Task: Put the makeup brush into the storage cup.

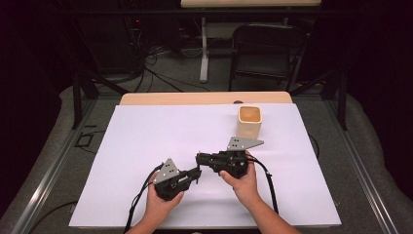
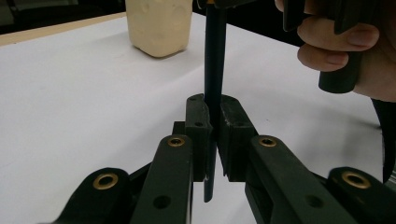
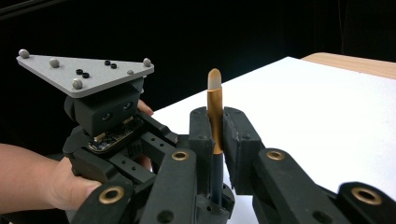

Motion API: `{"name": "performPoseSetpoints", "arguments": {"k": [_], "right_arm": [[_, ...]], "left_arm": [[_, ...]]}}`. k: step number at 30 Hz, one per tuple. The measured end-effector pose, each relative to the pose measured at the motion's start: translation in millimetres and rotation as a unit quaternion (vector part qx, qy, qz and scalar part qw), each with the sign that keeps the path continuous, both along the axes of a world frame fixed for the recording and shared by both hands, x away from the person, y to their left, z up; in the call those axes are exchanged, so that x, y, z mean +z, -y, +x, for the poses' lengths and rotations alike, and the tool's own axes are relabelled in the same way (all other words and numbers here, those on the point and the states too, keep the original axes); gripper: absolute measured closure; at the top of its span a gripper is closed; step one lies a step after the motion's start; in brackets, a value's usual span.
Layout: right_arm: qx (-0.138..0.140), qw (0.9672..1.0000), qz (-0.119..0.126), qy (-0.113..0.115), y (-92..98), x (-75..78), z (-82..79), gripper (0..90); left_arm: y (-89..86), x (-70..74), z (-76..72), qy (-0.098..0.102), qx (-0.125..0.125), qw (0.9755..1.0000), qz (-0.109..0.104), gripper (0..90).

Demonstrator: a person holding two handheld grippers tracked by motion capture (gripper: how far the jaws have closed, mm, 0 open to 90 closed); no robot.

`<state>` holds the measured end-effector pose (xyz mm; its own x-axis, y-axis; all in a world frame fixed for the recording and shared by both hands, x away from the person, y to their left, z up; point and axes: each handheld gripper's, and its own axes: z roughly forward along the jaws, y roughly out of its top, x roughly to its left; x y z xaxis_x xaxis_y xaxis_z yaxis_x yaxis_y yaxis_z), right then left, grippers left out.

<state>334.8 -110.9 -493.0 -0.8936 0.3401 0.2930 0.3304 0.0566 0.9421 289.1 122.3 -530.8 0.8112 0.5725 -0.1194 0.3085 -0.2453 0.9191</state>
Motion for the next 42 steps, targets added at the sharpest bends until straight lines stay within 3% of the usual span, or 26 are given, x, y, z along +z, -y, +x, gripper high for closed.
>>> {"name": "performPoseSetpoints", "arguments": {"k": [7, 14, 20, 24, 25, 31, 42], "right_arm": [[-0.005, 1.0, -0.007, 0.004, 1.2, 0.4, 0.1, 83.4], [-0.007, 0.9999, -0.01, 0.009, 0.7, 0.9, -0.9, 83.6], [-0.009, 0.9998, -0.014, 0.015, 1.3, 2.2, -1.6, 83.6], [-0.011, 0.9997, -0.015, 0.018, 2.9, 3.3, -1.3, 83.6], [-0.013, 0.9996, -0.015, 0.018, 3.3, 3.7, -1.4, 83.6], [-0.021, 0.9993, -0.018, 0.026, 6.7, 5.8, -1.0, 83.6], [-0.044, 0.9979, -0.027, 0.04, 15.1, 10.3, 0.2, 83.6]], "left_arm": [[-0.9, 0.1, 0.8, -0.003, -0.01, 0.9999, -0.003, 83.2], [0.3, -0.1, -0.7, 0.004, 0.003, 1.0, 0.002, 82.9], [-0.1, 0.5, -1.1, 0.012, 0.014, 0.9998, 0.002, 71.2], [-1.8, 0.5, 0.4, 0.005, 0.002, 1.0, -0.003, 64.6], [-1.3, 0.6, -0.6, 0.007, 0.012, 0.9999, 0.002, 62.6], [-1.6, -0.8, -0.9, 0.005, 0.009, 0.9999, 0.001, 52.8], [-6.2, -5.6, -1.5, 0.001, 0.02, 0.9996, 0.018, 43.6]]}}
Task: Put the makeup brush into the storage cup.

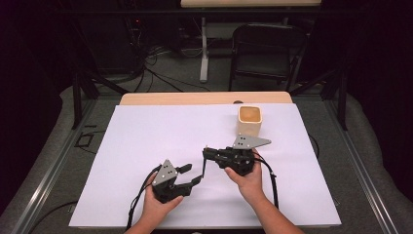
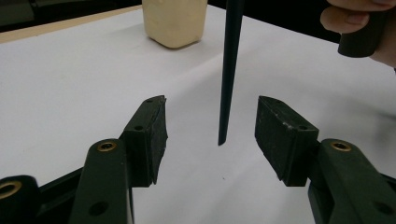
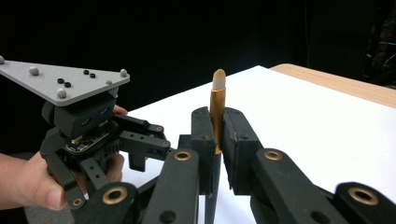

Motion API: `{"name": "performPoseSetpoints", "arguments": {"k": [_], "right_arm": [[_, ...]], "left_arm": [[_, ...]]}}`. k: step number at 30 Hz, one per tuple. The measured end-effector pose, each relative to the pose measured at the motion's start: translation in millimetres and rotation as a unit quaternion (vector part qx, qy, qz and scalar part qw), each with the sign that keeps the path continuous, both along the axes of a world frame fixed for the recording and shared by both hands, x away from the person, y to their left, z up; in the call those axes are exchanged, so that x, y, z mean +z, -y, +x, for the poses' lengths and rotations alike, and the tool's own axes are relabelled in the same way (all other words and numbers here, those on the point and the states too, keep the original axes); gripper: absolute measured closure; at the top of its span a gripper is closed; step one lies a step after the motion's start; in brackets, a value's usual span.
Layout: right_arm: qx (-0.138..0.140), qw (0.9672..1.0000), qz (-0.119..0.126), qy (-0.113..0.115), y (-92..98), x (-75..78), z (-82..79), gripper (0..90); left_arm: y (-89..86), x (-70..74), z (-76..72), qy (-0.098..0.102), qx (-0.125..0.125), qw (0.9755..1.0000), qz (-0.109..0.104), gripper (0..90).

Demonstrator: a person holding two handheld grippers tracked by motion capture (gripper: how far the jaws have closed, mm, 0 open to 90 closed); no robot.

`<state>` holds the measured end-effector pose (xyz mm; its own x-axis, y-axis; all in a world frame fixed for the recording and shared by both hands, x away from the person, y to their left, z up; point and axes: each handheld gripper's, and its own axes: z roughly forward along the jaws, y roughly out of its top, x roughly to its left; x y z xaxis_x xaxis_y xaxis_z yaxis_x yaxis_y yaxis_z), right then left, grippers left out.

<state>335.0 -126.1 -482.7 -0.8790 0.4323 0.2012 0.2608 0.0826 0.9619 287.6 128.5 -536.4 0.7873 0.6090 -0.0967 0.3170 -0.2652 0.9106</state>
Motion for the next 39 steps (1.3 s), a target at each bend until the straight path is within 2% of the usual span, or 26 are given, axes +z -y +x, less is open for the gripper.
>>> {"name": "performPoseSetpoints", "arguments": {"k": [5, 18, 22, 39], "right_arm": [[-0.01, 0.9999, -0.002, 0.005, 3.7, 1.5, 0.8, 83.6], [-0.033, 0.9993, -0.013, 0.015, 13.6, 3.2, 3.9, 83.6], [-0.041, 0.9989, -0.012, 0.017, 17.4, 4.1, 5.0, 83.6], [-0.079, 0.9965, -0.009, 0.024, 39.2, 8.4, 10.3, 83.6]], "left_arm": [[-1.8, -1.7, 0.3, -0.004, 0.007, 1.0, 0.005, 42.6], [-5.8, -2.6, -1.0, -0.005, 0.0, 0.9996, 0.028, 40.7], [-8.4, -4.7, -0.7, -0.008, 0.005, 0.9998, 0.018, 40.7], [-15.2, -4.5, 1.7, -0.005, 0.021, 0.9996, 0.02, 39.3]]}}
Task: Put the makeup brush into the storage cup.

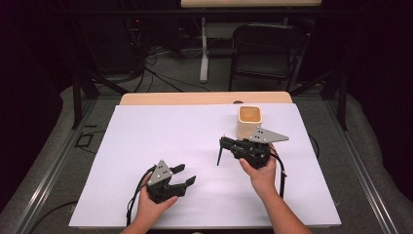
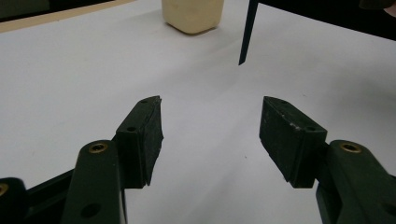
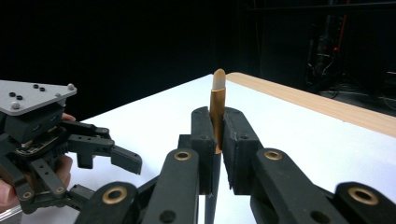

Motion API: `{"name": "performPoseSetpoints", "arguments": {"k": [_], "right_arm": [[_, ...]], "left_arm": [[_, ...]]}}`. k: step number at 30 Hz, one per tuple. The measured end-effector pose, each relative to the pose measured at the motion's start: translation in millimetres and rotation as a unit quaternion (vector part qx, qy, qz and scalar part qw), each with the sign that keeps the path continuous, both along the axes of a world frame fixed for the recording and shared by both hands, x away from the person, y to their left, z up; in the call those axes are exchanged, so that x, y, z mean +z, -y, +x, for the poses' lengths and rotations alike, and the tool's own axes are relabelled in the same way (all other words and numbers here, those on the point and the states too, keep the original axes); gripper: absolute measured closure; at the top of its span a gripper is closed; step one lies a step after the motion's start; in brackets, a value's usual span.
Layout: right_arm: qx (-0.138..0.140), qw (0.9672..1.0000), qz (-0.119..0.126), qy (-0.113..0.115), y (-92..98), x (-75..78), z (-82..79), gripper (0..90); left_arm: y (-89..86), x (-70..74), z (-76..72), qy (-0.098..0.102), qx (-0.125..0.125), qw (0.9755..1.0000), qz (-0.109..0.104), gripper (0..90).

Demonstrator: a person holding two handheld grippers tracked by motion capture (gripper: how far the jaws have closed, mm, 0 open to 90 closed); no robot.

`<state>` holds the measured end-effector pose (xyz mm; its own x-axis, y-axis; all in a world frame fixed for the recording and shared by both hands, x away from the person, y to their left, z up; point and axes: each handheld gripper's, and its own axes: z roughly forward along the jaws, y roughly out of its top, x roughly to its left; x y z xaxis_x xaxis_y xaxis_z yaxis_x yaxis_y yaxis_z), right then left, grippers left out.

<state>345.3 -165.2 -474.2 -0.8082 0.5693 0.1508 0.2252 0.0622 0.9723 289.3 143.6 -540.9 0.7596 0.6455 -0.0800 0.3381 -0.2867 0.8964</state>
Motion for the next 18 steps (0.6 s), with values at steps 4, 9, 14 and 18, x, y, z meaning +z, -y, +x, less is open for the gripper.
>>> {"name": "performPoseSetpoints", "arguments": {"k": [4, 9, 14, 18], "right_arm": [[-0.011, 0.9999, 0.0, 0.004, 6.1, 1.2, 1.0, 83.5], [-0.026, 0.9996, -0.001, 0.007, 13.3, 2.6, 1.3, 83.6], [-0.041, 0.9991, -0.006, 0.012, 20.0, 4.0, 1.8, 83.6], [-0.052, 0.9985, -0.008, 0.015, 25.5, 4.9, 2.7, 83.6]], "left_arm": [[-1.2, 0.1, 0.7, -0.002, 0.003, 1.0, -0.003, 38.3], [-2.5, 0.3, 1.8, -0.001, 0.007, 1.0, -0.003, 36.3], [-3.3, -0.2, 2.6, -0.001, 0.011, 0.9999, -0.001, 33.4], [-3.3, -0.8, 3.0, 0.0, 0.01, 0.9999, 0.001, 32.5]]}}
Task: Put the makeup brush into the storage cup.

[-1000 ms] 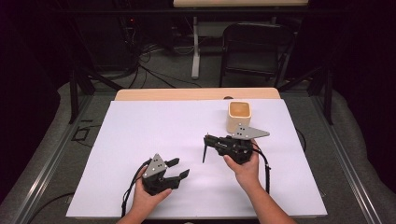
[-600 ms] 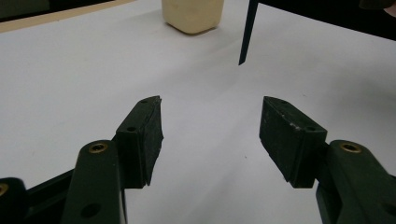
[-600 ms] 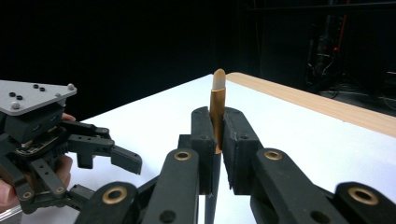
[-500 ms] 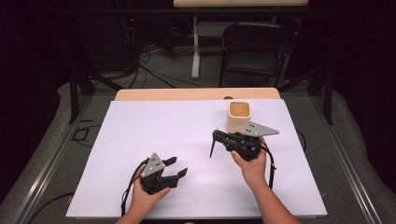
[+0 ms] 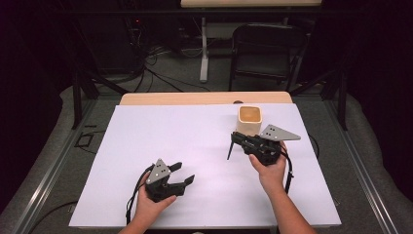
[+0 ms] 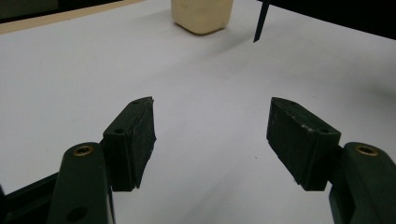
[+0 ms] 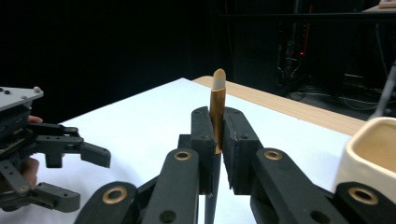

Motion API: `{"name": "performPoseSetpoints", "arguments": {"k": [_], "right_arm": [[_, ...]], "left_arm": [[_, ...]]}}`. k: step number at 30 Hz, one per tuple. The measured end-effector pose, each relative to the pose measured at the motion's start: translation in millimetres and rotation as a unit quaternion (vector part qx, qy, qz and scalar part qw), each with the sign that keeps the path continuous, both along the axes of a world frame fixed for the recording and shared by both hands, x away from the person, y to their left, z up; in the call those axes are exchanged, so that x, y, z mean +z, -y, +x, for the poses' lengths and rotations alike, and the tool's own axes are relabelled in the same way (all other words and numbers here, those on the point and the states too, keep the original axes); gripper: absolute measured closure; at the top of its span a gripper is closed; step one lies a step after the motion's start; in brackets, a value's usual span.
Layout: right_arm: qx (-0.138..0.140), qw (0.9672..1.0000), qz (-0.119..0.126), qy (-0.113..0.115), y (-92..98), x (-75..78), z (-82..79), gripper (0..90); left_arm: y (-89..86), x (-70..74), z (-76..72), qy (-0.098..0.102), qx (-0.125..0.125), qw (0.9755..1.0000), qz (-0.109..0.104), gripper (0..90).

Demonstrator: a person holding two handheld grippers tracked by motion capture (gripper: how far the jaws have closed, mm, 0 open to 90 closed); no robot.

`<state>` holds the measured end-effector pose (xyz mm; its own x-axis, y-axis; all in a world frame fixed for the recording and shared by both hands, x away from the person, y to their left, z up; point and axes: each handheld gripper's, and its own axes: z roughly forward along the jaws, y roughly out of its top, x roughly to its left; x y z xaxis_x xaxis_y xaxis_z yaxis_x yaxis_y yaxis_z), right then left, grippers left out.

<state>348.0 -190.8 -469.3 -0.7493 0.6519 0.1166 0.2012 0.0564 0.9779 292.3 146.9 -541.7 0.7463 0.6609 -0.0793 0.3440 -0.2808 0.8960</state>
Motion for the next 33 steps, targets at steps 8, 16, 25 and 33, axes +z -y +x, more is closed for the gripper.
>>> {"name": "performPoseSetpoints", "arguments": {"k": [8, 16, 25, 33], "right_arm": [[-0.024, 0.9995, -0.011, 0.02, 12.2, 10.1, -2.4, 83.6], [-0.049, 0.9987, -0.004, 0.016, 28.0, 11.2, -0.5, 83.6], [-0.073, 0.9969, -0.02, 0.022, 34.7, 10.6, 0.8, 83.6], [-0.095, 0.9949, -0.026, 0.024, 45.0, 11.4, 0.8, 83.6]], "left_arm": [[-1.6, 0.4, 1.0, 0.0, 0.003, 1.0, -0.001, 32.3], [-2.7, 0.3, 2.4, 0.001, 0.008, 1.0, 0.0, 32.0], [-5.1, 1.3, 3.0, 0.005, 0.009, 0.9999, -0.003, 32.0], [-5.6, 1.7, 2.9, 0.006, 0.011, 0.9999, -0.003, 32.1]]}}
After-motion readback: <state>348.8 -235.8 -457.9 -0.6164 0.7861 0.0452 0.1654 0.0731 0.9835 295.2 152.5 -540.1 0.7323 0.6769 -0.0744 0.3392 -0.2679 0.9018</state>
